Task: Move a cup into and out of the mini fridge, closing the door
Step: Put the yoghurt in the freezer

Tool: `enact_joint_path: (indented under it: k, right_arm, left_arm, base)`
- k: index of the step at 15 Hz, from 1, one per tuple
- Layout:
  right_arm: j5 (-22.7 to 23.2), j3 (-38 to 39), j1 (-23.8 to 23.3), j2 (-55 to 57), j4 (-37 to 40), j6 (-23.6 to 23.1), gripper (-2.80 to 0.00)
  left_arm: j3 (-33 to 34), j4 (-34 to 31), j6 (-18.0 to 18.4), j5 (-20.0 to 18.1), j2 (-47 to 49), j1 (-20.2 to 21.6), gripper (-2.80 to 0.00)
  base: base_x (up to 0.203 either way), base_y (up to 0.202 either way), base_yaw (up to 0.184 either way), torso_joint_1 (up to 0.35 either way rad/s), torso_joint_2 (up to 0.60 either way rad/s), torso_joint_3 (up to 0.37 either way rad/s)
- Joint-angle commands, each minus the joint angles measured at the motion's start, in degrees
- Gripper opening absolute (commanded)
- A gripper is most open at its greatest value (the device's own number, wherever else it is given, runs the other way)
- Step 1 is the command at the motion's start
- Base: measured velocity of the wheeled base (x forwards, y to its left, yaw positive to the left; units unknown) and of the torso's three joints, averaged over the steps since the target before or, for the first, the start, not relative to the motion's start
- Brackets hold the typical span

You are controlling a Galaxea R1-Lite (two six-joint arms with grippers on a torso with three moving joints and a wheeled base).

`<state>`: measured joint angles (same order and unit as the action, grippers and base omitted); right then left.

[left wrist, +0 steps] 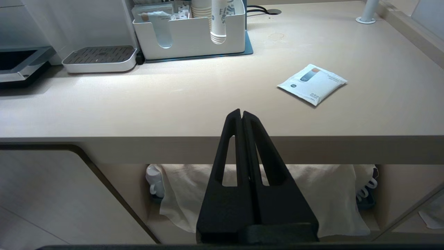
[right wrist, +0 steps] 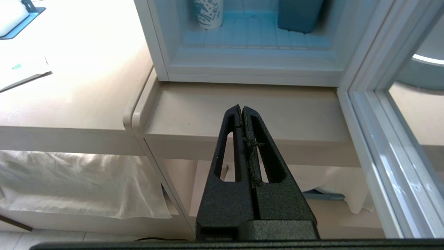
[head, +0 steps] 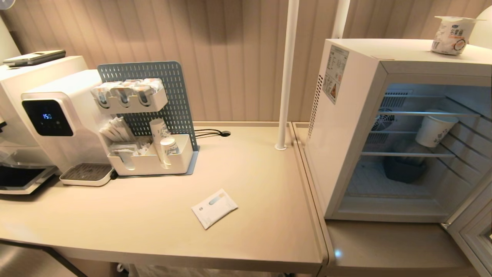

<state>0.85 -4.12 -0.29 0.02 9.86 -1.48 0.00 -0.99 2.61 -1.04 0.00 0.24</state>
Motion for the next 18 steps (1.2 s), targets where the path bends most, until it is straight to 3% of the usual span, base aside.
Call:
enact_joint_path:
  k: [1,18]
  right_arm:
    - [0.03,-0.02,0.03,-0.02,0.12,-0.02,-2.80]
    - [0.03,-0.02,0.03,-0.02,0.21,-0.02,-2.80]
  left_arm:
    - [0.00,-0.06,0.03,-0.02,0.09,0.02,-2.80]
    - [0.00,0.11,0.12,0.95,0.09,0.02,-2.80]
  base:
    - [0.000,0.000,0.000,0.000,0.00,0.000]
    - [0.000,0.000,0.000,0.000,0.00,0.000]
